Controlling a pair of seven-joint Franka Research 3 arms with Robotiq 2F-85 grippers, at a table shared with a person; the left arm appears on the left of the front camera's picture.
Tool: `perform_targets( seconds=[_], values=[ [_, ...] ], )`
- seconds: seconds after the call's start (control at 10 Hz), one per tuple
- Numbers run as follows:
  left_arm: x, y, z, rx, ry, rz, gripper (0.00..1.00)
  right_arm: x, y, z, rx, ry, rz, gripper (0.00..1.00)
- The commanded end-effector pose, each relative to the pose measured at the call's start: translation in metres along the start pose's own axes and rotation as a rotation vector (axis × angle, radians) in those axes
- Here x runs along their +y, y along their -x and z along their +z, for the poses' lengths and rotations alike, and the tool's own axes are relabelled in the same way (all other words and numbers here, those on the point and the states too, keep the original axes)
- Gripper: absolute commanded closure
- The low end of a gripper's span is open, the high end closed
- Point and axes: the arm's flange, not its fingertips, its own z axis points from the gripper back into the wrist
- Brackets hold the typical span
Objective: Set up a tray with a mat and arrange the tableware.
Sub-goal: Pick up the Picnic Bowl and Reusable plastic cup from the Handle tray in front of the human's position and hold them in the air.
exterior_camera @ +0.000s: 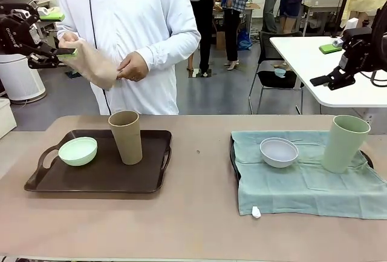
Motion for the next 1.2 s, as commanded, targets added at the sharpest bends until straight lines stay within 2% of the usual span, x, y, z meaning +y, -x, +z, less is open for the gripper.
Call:
perform_targets(
  seconds=[0.0,0.9,1.0,1.1],
  values=[
    [-0.002,-0.003,0.005,-0.007,0.02,-0.014,0.23,0.003,-0.003,0.002,0.003,-0.017,0.016,0.0],
    [0.001,0.001,0.004,-0.003,-0.001,0.002,0.23,0.0,-0.001,0.0,0.002,-0.001,0.002,0.0],
    [-0.013,-0.015,0.001,0.068,-0.095,-0.066,0.23,0.014,-0.011,-0.031,0.06,0.205,0.107,0.0],
    [-0.022,-0.024,0.0,0.1,-0.277,-0.093,0.23,0.025,-0.024,-0.064,0.128,0.346,0.186,0.0]
  ],
)
